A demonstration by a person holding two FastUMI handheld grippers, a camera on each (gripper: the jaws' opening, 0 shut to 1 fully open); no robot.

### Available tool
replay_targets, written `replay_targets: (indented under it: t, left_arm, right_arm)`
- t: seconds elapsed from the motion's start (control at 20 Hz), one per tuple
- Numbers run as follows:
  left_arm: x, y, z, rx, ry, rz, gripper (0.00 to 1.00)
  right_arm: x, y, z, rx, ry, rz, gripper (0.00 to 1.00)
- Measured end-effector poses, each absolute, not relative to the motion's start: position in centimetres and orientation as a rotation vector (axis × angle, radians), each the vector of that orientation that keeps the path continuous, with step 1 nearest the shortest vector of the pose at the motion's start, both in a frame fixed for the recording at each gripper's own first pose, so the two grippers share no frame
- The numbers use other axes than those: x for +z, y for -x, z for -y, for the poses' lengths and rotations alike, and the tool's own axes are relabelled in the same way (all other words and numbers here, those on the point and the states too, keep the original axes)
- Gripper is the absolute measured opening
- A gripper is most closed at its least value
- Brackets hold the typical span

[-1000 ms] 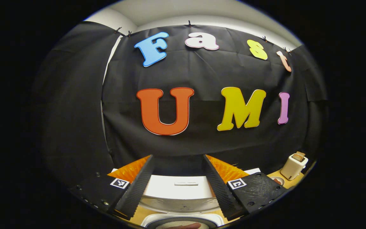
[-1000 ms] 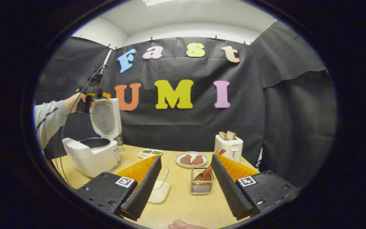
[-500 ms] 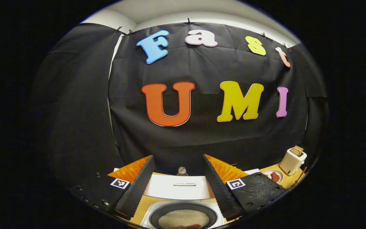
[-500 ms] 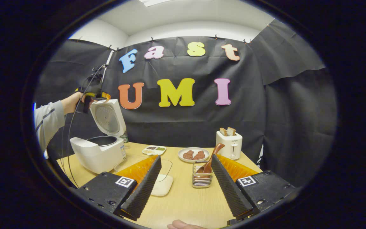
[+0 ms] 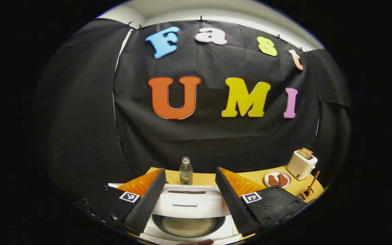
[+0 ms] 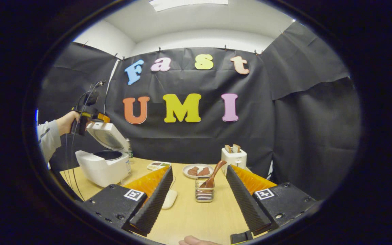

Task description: Close the left gripper, press the button to open the rice cooker; take a wooden spoon from the chopstick holder with the right hand, scoop a spoonful of rice and pour it into the rice cooker, then put the wooden spoon back into the chopstick holder.

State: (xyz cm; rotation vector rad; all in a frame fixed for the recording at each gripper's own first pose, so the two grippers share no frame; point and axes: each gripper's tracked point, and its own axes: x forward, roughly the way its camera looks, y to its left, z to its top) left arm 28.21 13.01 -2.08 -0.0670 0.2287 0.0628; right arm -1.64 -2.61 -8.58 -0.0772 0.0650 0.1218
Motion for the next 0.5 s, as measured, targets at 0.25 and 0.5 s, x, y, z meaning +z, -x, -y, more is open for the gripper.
replay_targets:
  t: [0.25,0.5]
  left_arm:
    - [-5.7,-25.7,-13.4,0.087,0.043,-0.326,0.95]
    - [-8.7,-23.0,-13.9,0.133,0.040,-0.422,0.97]
  right_arm:
    - [-7.8,4.1,1.3,0.165,0.092,-0.048,1.00]
    - [-7.2,5.9,-0.3,0.188,0.085,-0.039,0.96]
